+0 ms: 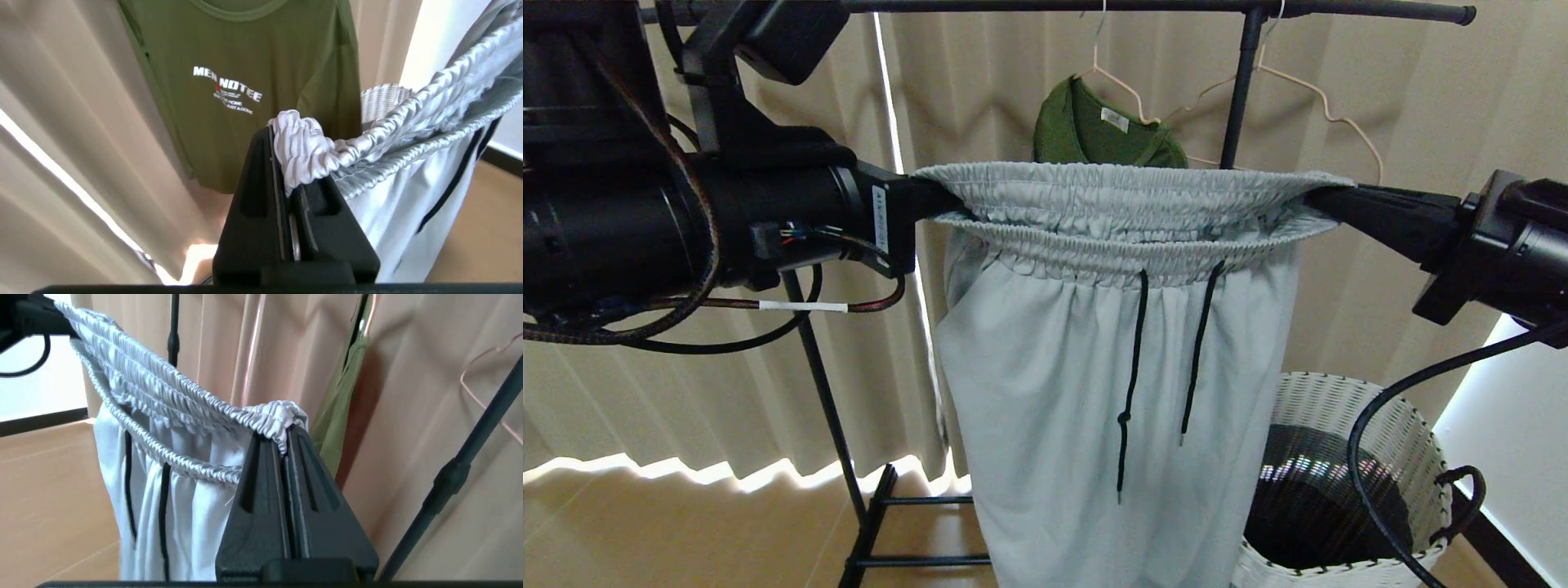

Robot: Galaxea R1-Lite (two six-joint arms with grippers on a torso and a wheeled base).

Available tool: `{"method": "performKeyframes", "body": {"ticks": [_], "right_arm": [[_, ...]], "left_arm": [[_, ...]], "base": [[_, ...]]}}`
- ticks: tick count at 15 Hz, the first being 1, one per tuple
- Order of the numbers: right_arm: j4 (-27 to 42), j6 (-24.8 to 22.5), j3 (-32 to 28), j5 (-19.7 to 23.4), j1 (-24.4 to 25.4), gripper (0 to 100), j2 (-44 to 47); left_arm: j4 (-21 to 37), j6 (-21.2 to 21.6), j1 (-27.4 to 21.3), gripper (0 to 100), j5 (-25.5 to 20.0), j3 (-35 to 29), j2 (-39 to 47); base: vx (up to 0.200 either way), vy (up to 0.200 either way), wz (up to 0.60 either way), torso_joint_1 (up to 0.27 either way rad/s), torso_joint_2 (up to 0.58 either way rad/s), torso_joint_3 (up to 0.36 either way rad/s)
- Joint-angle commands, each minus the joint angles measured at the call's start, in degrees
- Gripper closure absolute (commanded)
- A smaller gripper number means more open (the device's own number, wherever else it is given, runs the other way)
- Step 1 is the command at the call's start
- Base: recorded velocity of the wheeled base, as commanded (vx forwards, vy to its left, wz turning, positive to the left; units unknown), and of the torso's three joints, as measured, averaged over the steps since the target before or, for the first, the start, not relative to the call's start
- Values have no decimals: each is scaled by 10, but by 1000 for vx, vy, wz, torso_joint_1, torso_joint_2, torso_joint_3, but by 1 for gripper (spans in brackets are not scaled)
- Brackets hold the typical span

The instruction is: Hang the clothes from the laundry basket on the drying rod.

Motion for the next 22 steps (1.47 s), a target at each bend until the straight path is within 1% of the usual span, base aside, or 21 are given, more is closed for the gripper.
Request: {"method": "performKeyframes", "body": {"ticks": [1, 3, 13, 16, 18, 20, 22], "right_arm": [[-1, -1, 17, 0, 2, 100, -3], [-3, -1, 8, 0, 3, 100, -1], [-2, -2, 2, -1, 3, 100, 0], [-3, -3, 22, -1, 5, 100, -1], [-3, -7, 19, 0, 5, 100, -1], [-2, -21, 21, 1, 6, 100, 0], [-3, -27, 27, 0, 20, 100, 7]], "left_arm": [[0, 1, 0, 100, 0, 2, -3], [0, 1, 0, 100, 0, 3, -3], [1, 2, -2, 100, 0, 8, -17], [0, 2, -3, 100, -1, 24, -17], [0, 2, -3, 100, -1, 25, -17], [0, 2, -3, 100, -2, 15, -16], [0, 3, -3, 100, -2, 18, -14]], "base": [[0, 0, 0, 0, 0, 0], [0, 0, 0, 0, 0, 0], [0, 0, 0, 0, 0, 0], [0, 0, 0, 0, 0, 0], [0, 0, 0, 0, 0, 0], [0, 0, 0, 0, 0, 0], [0, 0, 0, 0, 0, 0]]}}
